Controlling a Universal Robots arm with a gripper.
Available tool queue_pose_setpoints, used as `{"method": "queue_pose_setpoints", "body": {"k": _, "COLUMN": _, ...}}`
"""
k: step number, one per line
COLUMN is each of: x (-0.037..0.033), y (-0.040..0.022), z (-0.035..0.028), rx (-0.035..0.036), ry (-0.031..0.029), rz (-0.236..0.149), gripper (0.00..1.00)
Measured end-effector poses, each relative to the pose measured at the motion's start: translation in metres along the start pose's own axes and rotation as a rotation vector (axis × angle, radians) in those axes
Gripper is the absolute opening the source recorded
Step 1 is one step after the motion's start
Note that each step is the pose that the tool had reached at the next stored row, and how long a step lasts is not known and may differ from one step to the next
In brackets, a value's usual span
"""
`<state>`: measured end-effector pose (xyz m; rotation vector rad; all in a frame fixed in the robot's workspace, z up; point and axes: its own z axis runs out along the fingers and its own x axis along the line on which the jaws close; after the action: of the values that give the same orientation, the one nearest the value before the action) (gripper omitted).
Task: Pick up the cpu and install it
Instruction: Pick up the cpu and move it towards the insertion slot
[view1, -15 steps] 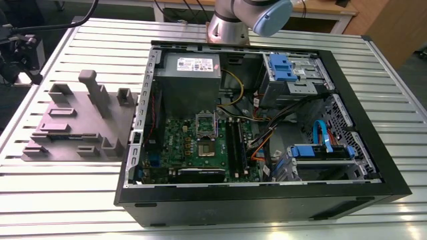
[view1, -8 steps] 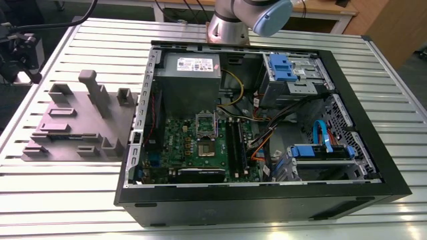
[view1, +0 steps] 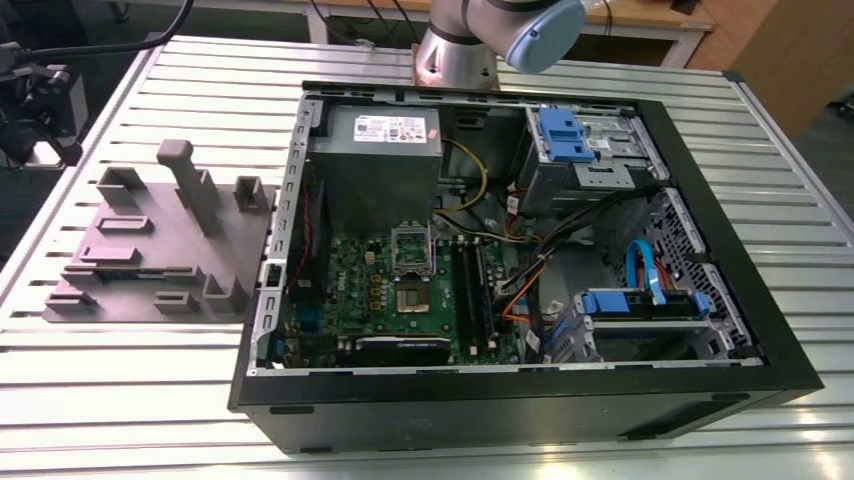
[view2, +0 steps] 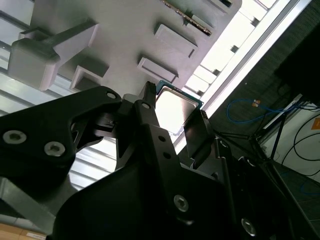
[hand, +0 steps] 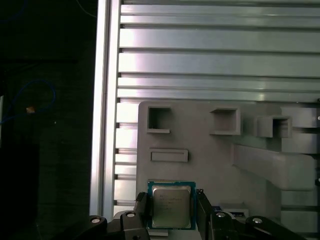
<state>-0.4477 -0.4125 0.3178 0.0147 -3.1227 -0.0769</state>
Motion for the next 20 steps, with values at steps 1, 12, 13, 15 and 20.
{"method": "queue_pose_setpoints", "body": {"k": 1, "x": 0.0, "y": 0.0, "z": -0.0002, "rx": 0.0, "ry": 0.0, "rz": 0.0, "gripper": 0.47}}
{"method": "queue_pose_setpoints", "body": {"k": 12, "x": 0.0001, "y": 0.0002, "z": -0.0033, "rx": 0.0, "ry": 0.0001, "rz": 0.0, "gripper": 0.47}}
{"method": "queue_pose_setpoints", "body": {"k": 13, "x": 0.0001, "y": 0.0002, "z": -0.0035, "rx": 0.0, "ry": 0.0, "rz": 0.0, "gripper": 0.47}}
{"method": "queue_pose_setpoints", "body": {"k": 15, "x": 0.0001, "y": 0.0002, "z": -0.004, "rx": 0.0, "ry": 0.0, "rz": 0.0, "gripper": 0.47}}
{"method": "queue_pose_setpoints", "body": {"k": 20, "x": 0.0001, "y": 0.0003, "z": -0.0054, "rx": 0.0, "ry": 0.0, "rz": 0.0, "gripper": 0.47}}
